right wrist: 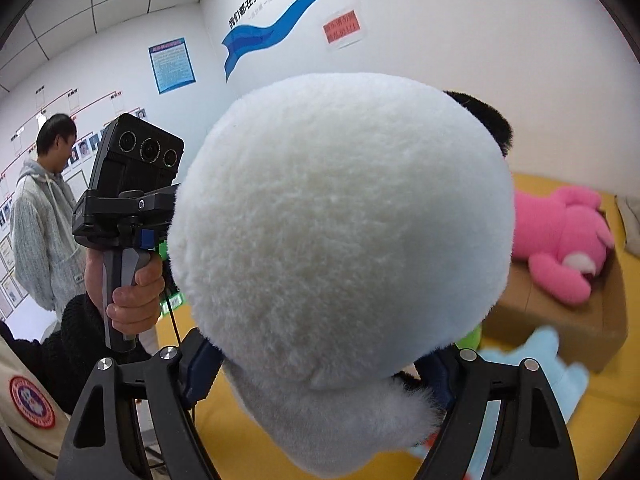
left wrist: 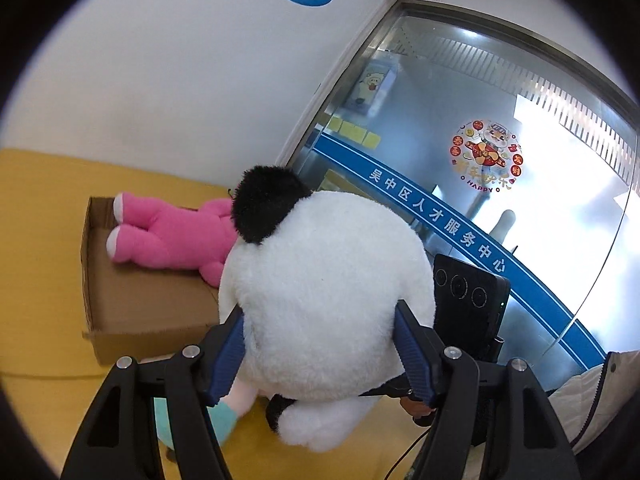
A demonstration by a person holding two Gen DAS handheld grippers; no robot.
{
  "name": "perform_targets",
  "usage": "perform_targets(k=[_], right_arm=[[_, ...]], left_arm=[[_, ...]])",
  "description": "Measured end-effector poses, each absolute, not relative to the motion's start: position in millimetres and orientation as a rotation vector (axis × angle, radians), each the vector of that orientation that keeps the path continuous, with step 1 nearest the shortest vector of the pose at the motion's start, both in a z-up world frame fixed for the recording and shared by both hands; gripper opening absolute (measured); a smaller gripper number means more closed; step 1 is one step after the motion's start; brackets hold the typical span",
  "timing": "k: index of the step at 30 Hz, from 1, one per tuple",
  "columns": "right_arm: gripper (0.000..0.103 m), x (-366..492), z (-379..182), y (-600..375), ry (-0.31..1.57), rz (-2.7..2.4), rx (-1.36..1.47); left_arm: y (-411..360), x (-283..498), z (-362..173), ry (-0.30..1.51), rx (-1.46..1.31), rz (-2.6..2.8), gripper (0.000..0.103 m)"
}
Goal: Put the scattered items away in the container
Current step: 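Carry the white panda over the box and lower it beside the pink bear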
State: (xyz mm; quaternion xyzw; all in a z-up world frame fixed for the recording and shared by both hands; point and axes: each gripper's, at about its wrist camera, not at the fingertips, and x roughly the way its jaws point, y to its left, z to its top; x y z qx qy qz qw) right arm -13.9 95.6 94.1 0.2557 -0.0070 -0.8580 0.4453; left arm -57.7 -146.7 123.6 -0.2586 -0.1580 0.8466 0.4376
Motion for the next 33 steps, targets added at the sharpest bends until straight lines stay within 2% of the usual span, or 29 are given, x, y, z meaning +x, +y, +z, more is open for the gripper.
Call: perform_targets(k=[8,17,22,33], right_arm=[[0.086,-105.7,141.7,84.2,-0.045,-2.163,0.549],[0.081,-196.4,150.1,71.5,-0.100,-2.173,0.580],[0.079,-233.4,125.9,66.9,-0.113,-2.157,0.671],[0.078,-291.7,19.7,41.3,-0.243,-2.046,1.013]], left_arm=[[-150.6,-155.2,162.6,-0.360,-0.597,2.150,0.068],[-157.2,-237.3,142.8,-0.426,-0.647,2.150,0.064],[-156.5,-270.4,102.0,-0.464,-0.756,2.142,0.062],[-176.0,-310.2,-10.2,-0.587,-1.054,2.148,0.062]])
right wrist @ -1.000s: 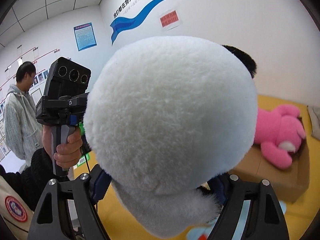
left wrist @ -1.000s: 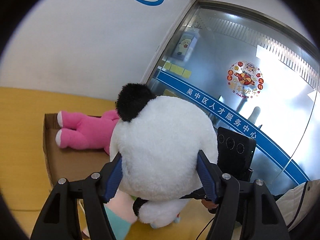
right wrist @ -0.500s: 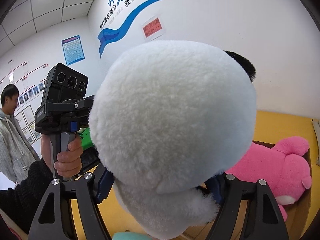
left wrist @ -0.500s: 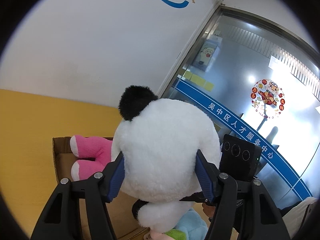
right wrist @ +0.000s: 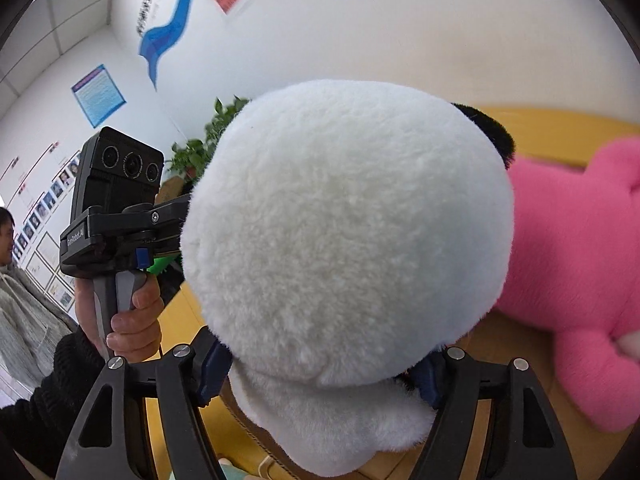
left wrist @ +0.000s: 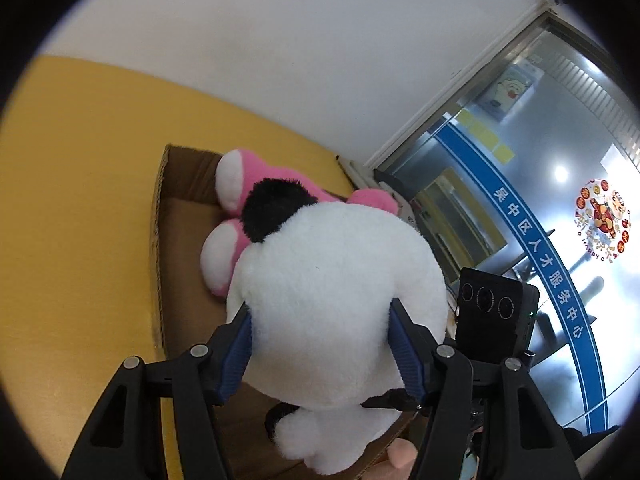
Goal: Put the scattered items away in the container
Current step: 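Carry the white panda over the box and lower it beside the pink bear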
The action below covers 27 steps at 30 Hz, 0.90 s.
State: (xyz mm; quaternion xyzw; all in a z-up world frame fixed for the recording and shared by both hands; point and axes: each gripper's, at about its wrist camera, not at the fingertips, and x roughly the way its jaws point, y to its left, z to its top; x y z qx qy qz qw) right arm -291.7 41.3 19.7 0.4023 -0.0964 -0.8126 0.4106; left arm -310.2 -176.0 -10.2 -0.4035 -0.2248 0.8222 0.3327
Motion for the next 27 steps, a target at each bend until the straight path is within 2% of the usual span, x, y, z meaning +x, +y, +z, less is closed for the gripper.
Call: perform_targets(k=[6,11,14,15,17,18,19,21,27], right_arm=[[0.078,-302.0,-23.1,26.9,-0.325,-1.937,1.210],[0.079,-302.0,-27.9,13.8,-0.291,-1.933,1.325],[0.091,-296.3,-24.9,14.5,-0.245,-1.975,1.336],[0.096,-293.7,-20.7,15.5,-0.226,-2.005,1.323],[0.100,-289.0,-13.7,22.0,-0.208,-2.042,1.300],[0.102,-284.4,-8.0,25.9,-0.205,-2.054,1.282],[0.103,-279.4,-0.3,30.4,-0.197,-2.075,1.252],[0.103,-263.2,20.1,40.8,-0.178,-2.137,1.173],[0.103,-198.8,68.6,81.9,-0.240,-2.240,1.005]], left_arm=[[-188.6,-302.6,-43.5,-0.680,-1.121,2.179,0.062],[-183.0,-295.1,-43.5,-0.606,-1.161,2.289,0.061],[-186.7,-284.7,-31.7,-0.569,-1.155,2.412,0.061],[-190.2,-280.0,-27.7,-0.600,-1.140,2.411,0.061],[-196.3,-263.8,-14.7,-0.660,-1.082,2.400,0.061],[-196.9,-253.1,-5.3,-0.651,-1.055,2.420,0.065],[-195.7,-243.4,3.8,-0.629,-1.036,2.446,0.072],[-189.2,-218.7,25.3,-0.567,-0.988,2.492,0.077],[-166.3,-138.4,76.8,-0.471,-0.837,2.533,0.077]])
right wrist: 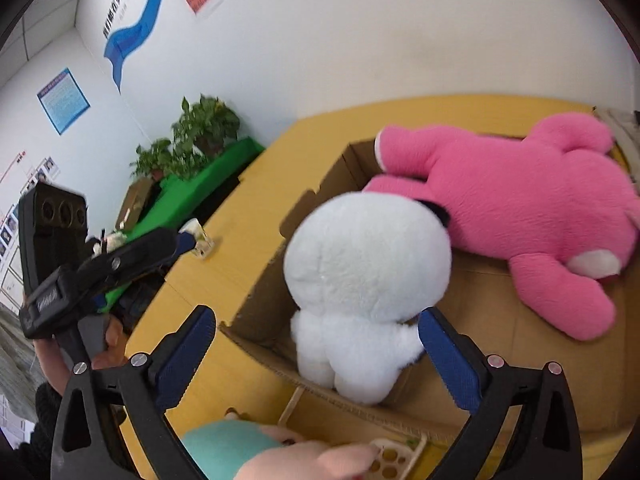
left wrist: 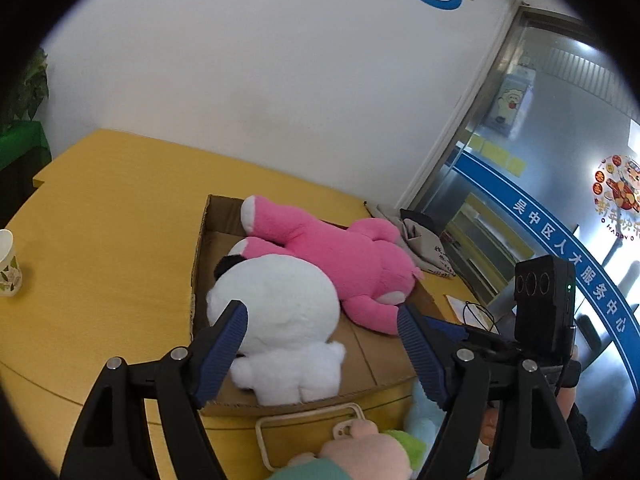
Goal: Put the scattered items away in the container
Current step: 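Carry the white panda over the box and lower it beside the pink bear, then move both tools to the light-blue plush elephant on the table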
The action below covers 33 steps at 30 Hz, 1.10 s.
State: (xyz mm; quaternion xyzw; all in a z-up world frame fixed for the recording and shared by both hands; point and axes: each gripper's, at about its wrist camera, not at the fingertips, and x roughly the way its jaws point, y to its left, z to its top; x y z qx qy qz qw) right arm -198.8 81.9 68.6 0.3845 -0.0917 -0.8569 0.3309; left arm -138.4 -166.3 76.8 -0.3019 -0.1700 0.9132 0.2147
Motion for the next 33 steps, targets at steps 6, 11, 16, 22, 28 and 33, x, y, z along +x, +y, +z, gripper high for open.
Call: perform_targets(k=[6,11,16,22,28,33], right_arm=[[0.103,-126.4,111.2,128.1,-0.224,-2.400,0.837],[0.103,-63.4,128.8,164.3,-0.088,-2.613,0.751],[0.103,-27.0,125.4,190.2,-0.054,-2.716,0.723],[0.103,-5.0,112.9,209.5,-0.031,-2.754,0.765],[0.103,6.4,100.1,220.9,-0.068,-2.769,0.776],[0.103,9.1,90.5,227.6,-0.085,-2.783,0.799]], left_arm=[[-133.9,-70.5,101.3,-0.396,-0.722,2.585,0.077],[-95.9,-32.4,98.3,-0.298,-0.688,2.626,0.081],[-60.7,-11.8,84.0,-0.228,-0.713,2.592,0.081],[-38.5,1.1,70.2,-0.195,-0.734,2.553,0.081],[-30.2,-1.3,57.7,-0.188,-0.781,2.538,0.081],[-26.9,2.5,56.4,-0.189,-0.759,2.549,0.081]])
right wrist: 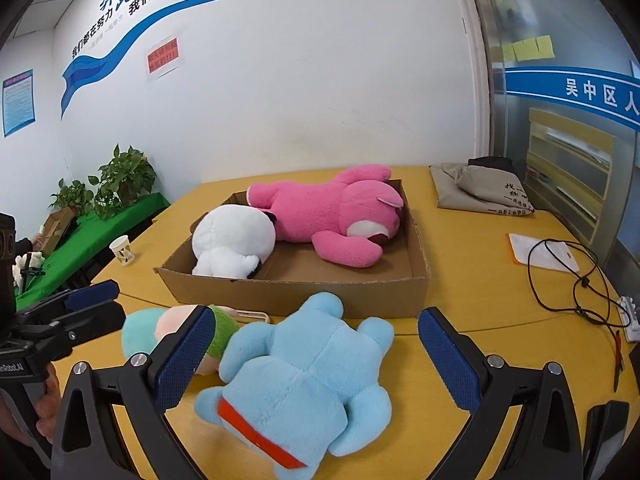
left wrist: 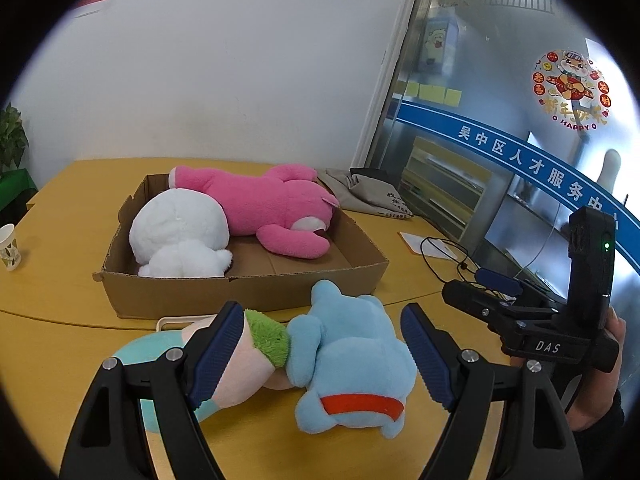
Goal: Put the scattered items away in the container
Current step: 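Move both tools to the light-blue plush elephant on the table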
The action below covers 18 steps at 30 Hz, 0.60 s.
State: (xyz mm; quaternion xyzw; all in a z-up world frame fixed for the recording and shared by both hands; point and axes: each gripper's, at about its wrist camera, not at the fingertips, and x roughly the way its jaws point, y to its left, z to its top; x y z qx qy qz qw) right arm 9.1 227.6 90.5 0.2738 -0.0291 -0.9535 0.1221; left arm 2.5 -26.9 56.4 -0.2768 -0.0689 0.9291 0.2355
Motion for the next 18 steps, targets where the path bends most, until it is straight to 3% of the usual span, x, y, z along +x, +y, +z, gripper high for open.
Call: perform_targets(k=[18], right_arm=[[0.103,-1.4,39.7,198.7,-0.061,-2.663,0.947]], left_arm=[[-66.4,0.0,8.2,-0.276,-0.927,2.550,0.081]])
